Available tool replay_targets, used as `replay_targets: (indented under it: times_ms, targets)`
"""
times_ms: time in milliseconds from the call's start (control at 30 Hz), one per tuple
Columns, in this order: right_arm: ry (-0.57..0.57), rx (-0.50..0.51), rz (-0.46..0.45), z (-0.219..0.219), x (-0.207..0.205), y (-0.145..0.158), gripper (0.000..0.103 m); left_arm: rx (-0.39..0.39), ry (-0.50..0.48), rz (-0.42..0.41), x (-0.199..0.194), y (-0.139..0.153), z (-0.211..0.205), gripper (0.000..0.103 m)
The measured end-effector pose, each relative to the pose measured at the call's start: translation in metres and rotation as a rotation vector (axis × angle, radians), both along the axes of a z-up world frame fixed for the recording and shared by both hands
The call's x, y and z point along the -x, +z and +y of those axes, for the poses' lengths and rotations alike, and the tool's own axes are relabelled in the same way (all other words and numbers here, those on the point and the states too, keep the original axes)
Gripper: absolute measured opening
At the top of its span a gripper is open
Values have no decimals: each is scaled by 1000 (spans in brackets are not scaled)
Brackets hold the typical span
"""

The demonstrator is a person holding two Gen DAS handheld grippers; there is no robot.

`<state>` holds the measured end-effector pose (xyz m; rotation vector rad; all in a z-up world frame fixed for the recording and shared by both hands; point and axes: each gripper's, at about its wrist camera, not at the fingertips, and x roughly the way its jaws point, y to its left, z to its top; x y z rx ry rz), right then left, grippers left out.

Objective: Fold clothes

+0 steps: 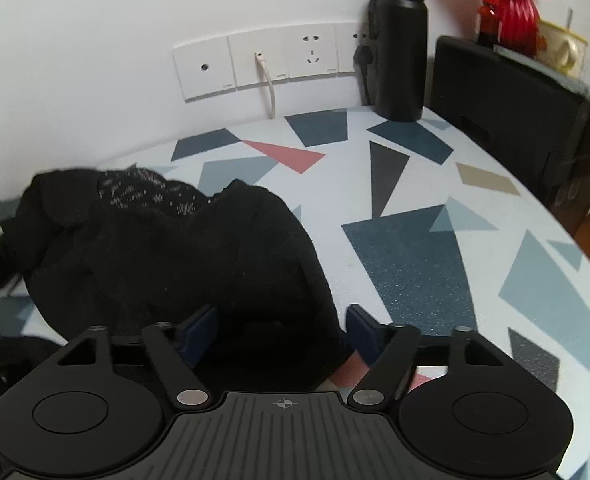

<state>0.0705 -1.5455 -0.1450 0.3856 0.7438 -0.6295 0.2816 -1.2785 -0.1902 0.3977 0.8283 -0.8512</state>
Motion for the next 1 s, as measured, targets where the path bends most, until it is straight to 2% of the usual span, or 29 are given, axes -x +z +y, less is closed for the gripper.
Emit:
replay_targets:
  times_ms: [133, 267, 467, 667, 800, 1000]
  targets:
    - [50, 53, 33, 16, -7, -3, 93, -3, 17, 2, 0, 0, -3, 103]
    - [82, 79, 49, 32, -17, -9, 102, 6, 15, -5, 0, -1, -3, 103]
    - [118, 105, 108, 53, -33, -19, 102, 25, 6, -20, -1, -2, -3, 103]
    - [188, 149, 99, 68, -38, -15, 102, 35, 18, -33, -3, -4, -9, 103]
    - [213, 117, 95, 70, -39, -16, 102, 44, 8, -42, -6, -5, -11, 103]
    - [147, 61, 135, 61, -40, -35, 99, 67, -12, -62, -6, -7, -8, 103]
